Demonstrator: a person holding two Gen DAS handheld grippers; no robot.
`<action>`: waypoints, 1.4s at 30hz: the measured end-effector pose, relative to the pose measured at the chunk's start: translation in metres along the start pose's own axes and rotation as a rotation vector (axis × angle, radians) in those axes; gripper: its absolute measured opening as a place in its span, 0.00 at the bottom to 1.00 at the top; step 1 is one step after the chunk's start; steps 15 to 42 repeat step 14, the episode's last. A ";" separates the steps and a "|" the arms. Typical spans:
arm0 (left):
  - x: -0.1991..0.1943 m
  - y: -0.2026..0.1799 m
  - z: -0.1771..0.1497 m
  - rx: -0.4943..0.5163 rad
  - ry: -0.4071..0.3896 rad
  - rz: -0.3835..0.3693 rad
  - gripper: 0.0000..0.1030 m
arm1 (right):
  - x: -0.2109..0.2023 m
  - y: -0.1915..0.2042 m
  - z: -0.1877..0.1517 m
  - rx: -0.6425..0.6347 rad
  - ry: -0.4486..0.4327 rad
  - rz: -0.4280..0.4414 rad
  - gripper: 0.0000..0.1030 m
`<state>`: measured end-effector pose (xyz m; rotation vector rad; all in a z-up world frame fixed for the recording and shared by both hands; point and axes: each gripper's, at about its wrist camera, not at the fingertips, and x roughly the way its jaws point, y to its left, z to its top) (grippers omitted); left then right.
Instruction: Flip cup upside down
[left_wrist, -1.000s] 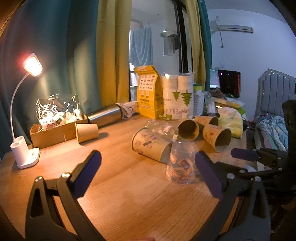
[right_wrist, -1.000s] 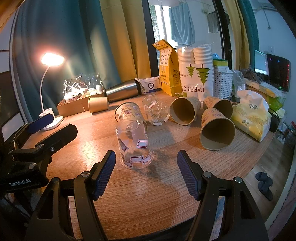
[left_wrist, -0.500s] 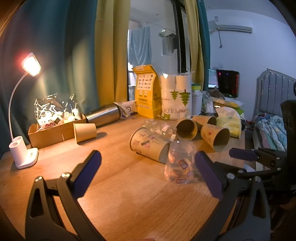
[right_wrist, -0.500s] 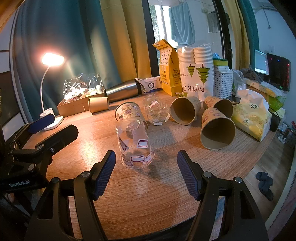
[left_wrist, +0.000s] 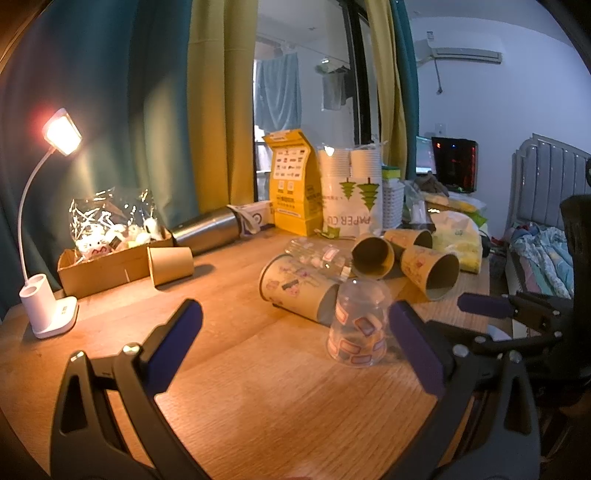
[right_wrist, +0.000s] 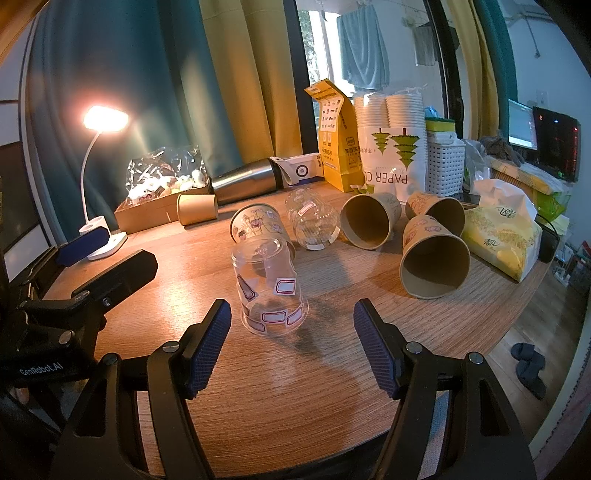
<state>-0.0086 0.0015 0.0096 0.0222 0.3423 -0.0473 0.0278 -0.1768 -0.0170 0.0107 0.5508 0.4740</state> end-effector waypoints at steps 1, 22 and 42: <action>0.000 0.000 0.000 0.001 0.000 0.000 0.99 | 0.000 0.000 0.000 0.000 0.000 0.000 0.70; -0.006 -0.003 0.000 0.010 -0.020 -0.016 0.99 | 0.000 0.000 0.000 0.001 -0.002 0.000 0.70; -0.006 -0.003 0.000 0.010 -0.020 -0.016 0.99 | 0.000 0.000 0.000 0.001 -0.002 0.000 0.70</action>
